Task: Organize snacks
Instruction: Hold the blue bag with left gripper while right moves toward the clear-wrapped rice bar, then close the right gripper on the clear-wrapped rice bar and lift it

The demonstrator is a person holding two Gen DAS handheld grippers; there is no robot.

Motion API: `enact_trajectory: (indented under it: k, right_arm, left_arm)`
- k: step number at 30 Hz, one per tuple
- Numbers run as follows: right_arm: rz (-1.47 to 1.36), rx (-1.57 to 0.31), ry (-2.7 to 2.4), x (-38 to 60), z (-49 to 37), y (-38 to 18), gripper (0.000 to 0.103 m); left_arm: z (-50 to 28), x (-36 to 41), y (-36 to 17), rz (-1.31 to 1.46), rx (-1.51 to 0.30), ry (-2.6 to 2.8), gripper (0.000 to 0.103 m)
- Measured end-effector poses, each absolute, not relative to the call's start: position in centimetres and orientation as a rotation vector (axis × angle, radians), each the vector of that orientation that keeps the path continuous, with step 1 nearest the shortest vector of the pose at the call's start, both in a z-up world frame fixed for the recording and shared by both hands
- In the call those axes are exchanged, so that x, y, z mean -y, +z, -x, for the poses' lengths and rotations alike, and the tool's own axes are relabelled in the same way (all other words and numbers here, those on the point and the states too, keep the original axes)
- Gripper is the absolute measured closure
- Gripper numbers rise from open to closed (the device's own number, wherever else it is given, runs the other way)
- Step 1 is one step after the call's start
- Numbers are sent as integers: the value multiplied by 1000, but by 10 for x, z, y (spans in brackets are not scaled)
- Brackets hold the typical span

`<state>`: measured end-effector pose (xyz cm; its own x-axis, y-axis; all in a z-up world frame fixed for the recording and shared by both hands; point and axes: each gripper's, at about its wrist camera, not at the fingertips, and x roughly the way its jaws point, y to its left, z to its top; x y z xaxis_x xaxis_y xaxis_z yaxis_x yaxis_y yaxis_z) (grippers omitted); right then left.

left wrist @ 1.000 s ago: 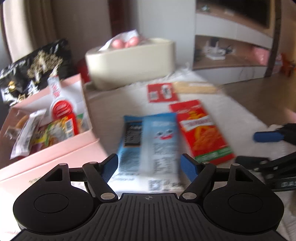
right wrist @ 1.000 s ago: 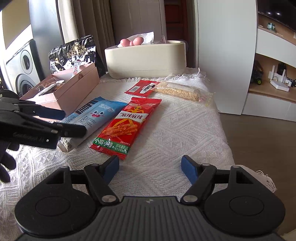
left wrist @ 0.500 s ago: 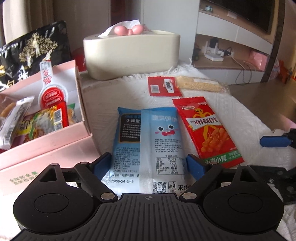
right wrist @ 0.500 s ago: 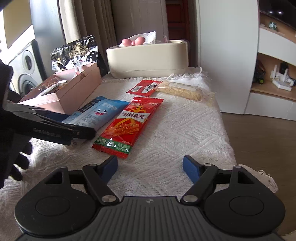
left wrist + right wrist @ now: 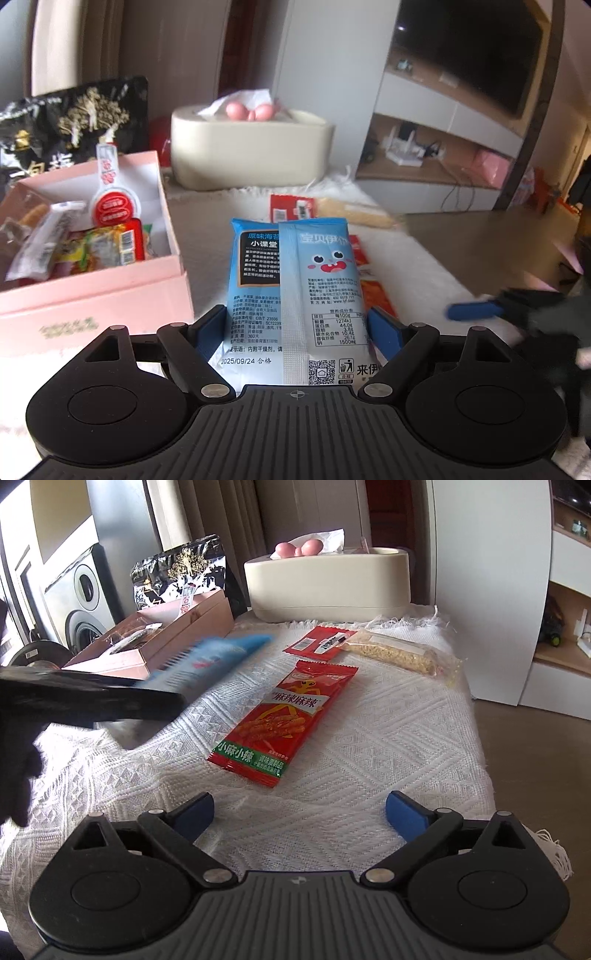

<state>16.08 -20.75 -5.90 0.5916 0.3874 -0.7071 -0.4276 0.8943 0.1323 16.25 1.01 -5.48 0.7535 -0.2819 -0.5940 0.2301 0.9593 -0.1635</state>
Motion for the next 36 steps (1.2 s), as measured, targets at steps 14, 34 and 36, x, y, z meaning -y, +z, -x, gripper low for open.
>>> enact_trajectory:
  k: [14,34,36]
  right_arm:
    - [132,-749,340,211,-323,-26,13]
    - [102,-864,299,193,-331,-32,75]
    - [110,-825,321,194,-315,-12,75]
  left_arm:
    - [-122,-20,-95,79,-669,-198,16]
    - [-121,-19,-100,71,-646,-206,14]
    - [-121,-19,-100,73,-643,-204,14]
